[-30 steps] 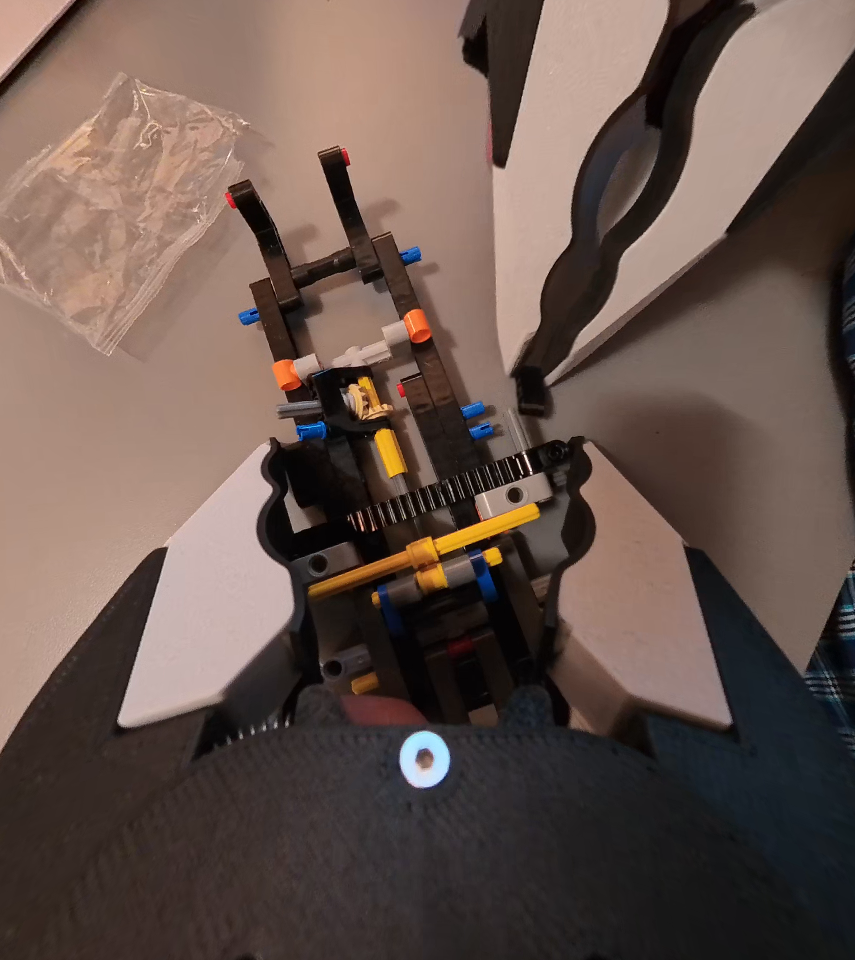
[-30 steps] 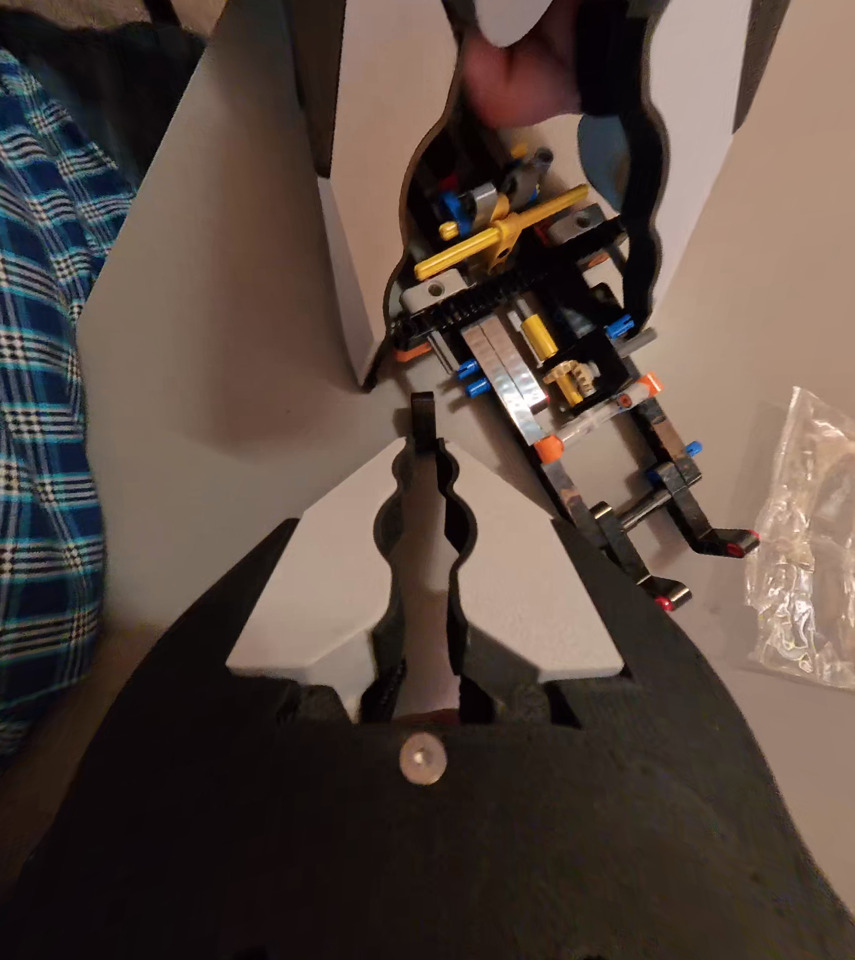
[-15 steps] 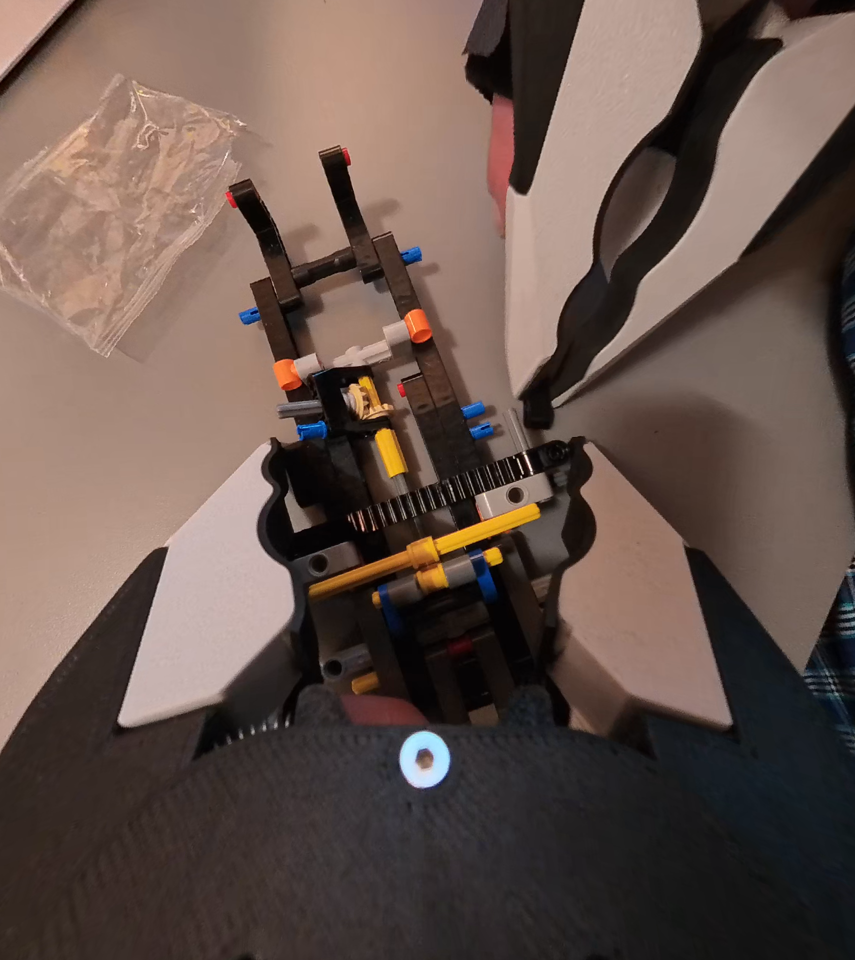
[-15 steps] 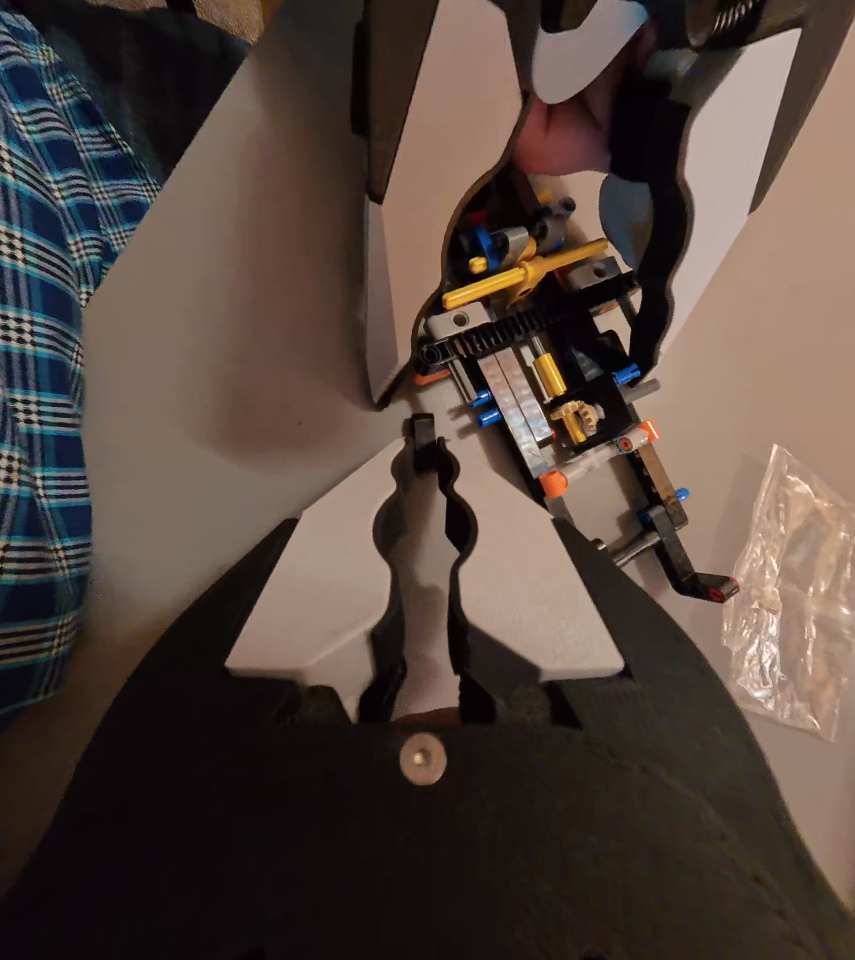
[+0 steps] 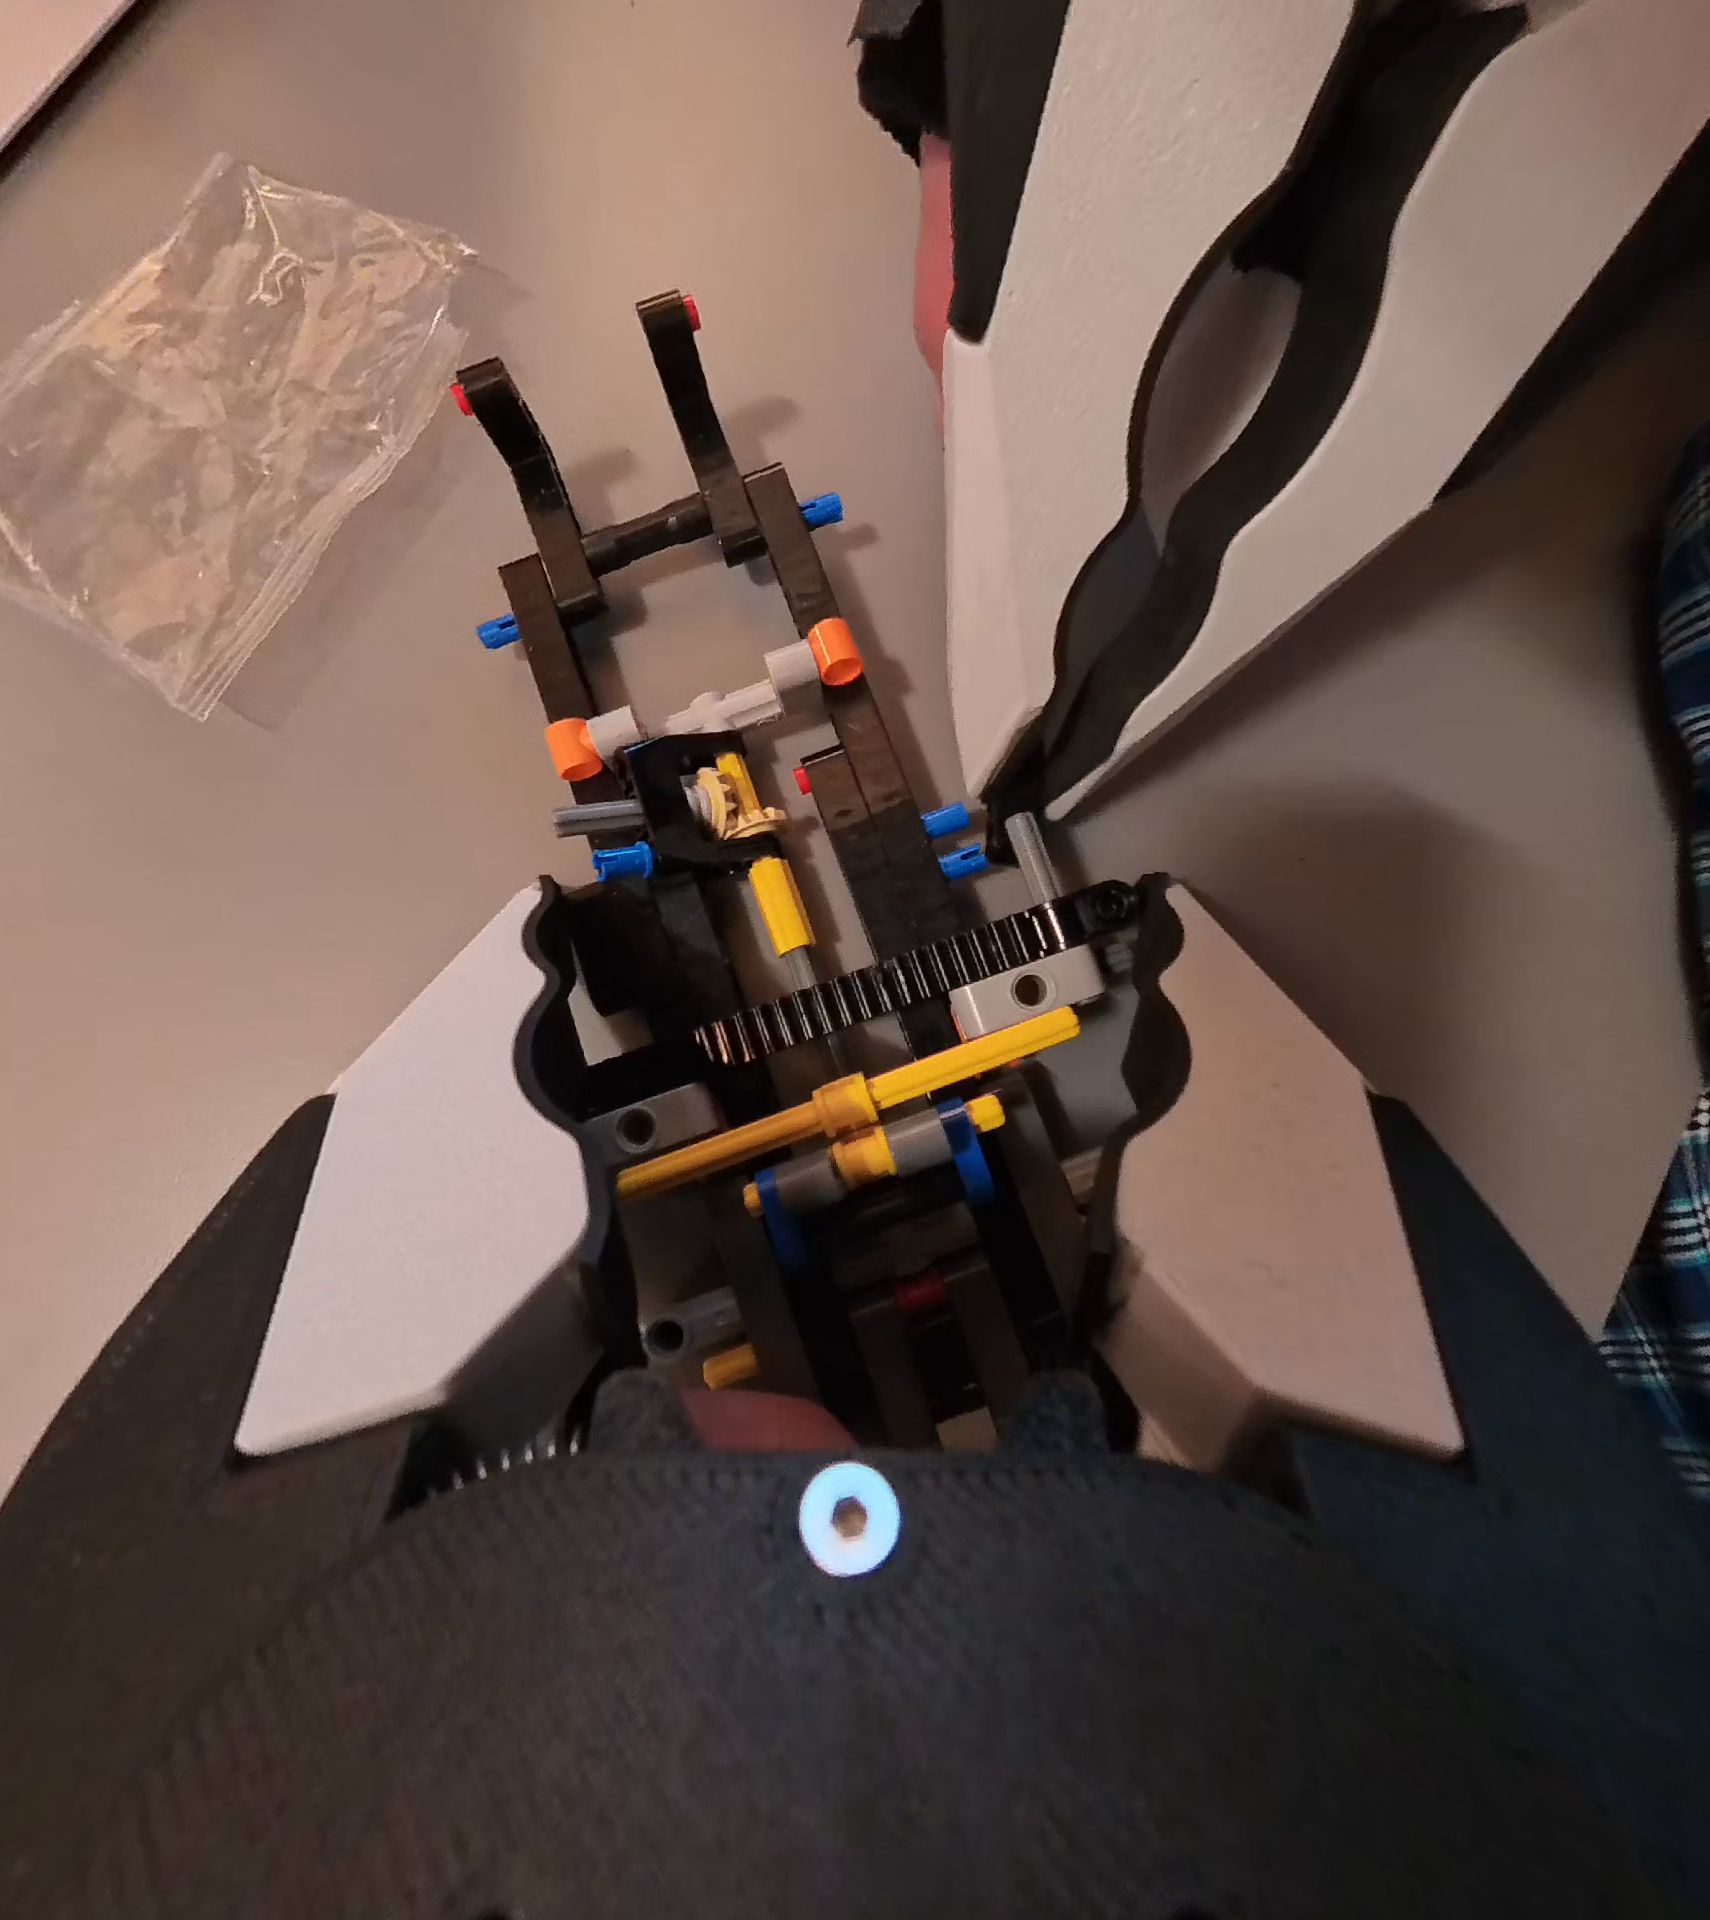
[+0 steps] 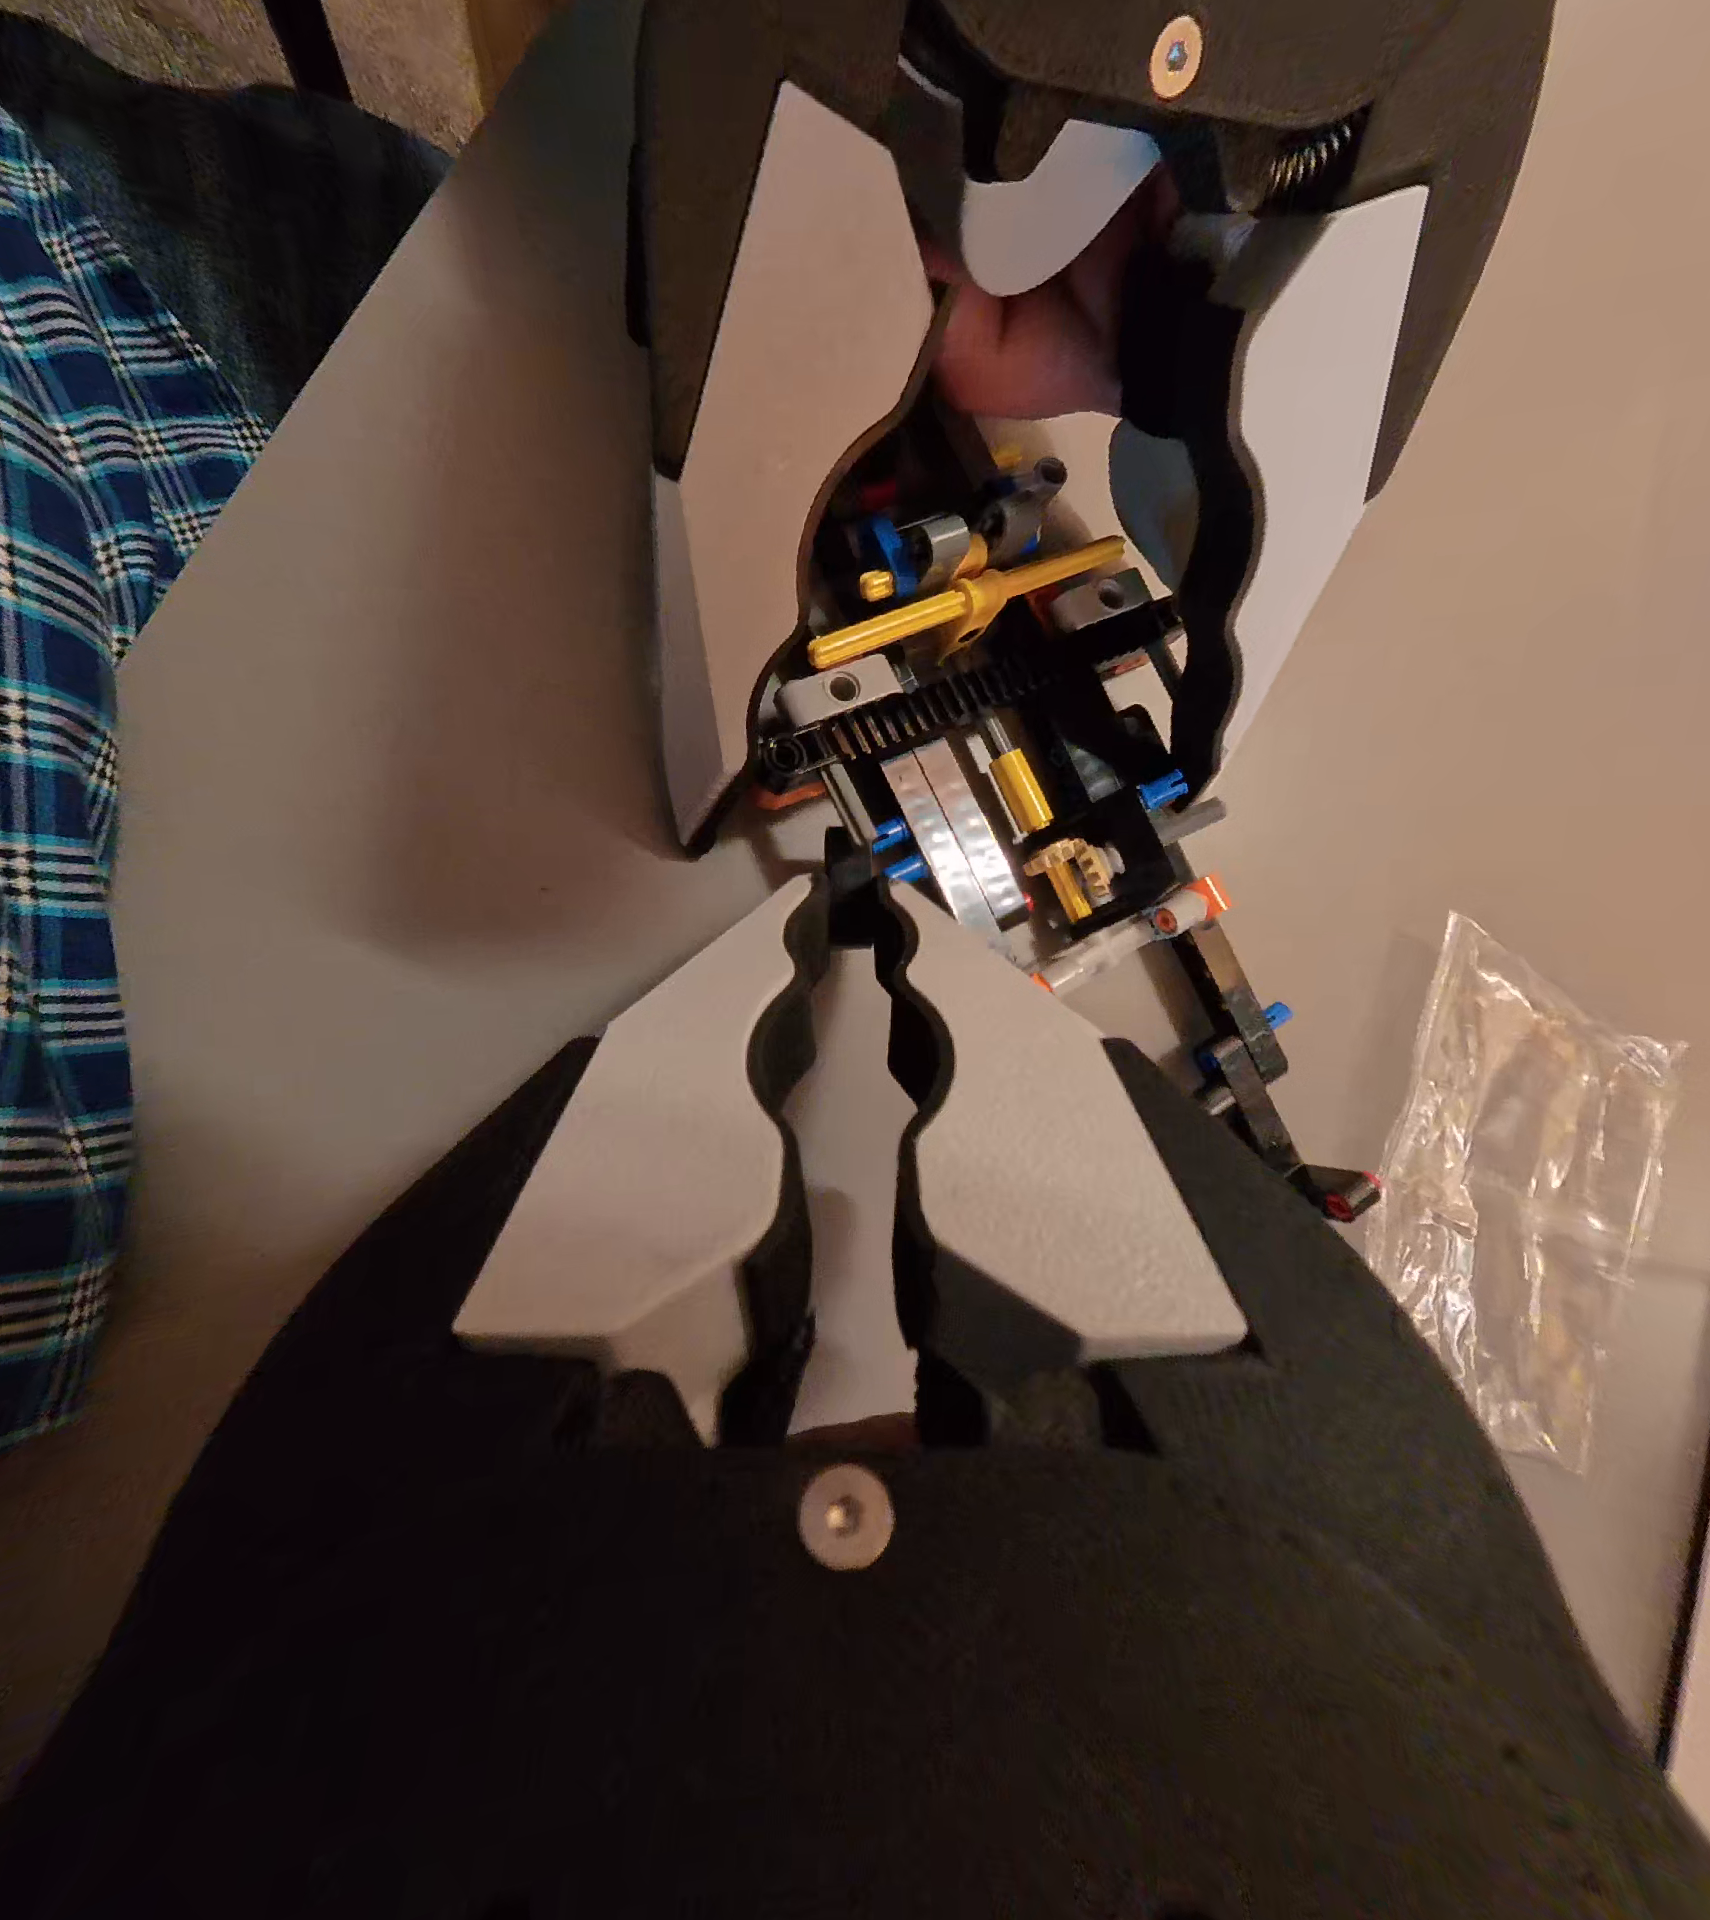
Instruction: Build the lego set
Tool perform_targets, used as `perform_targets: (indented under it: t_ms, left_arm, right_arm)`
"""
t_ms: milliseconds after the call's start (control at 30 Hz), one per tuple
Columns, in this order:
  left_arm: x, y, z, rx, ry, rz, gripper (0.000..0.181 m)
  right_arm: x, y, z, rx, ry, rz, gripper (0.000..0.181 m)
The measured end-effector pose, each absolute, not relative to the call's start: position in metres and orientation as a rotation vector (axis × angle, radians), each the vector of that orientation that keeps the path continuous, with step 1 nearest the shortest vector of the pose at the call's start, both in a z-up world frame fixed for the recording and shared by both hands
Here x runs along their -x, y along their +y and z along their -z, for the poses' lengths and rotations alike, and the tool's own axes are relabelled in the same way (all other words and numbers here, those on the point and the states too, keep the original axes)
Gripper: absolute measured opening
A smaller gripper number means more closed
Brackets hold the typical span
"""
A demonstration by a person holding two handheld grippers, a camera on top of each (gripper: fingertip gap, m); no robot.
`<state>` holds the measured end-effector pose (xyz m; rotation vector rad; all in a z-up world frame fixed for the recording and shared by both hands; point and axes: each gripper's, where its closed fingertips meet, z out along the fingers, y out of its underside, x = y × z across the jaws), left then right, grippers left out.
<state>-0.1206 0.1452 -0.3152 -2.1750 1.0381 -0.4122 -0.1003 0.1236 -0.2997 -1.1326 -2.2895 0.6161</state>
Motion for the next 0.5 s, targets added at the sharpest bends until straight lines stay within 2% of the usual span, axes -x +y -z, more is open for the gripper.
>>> perform_targets:
  t_ms: [500]
  left_arm:
    - [0.1187, 0.1442, 0.3147, 2.174, 1.041, 0.414, 0.105]
  right_arm:
    - [0.1004, 0.1218, 0.3006, 1.127, -2.320, -0.601, 0.004]
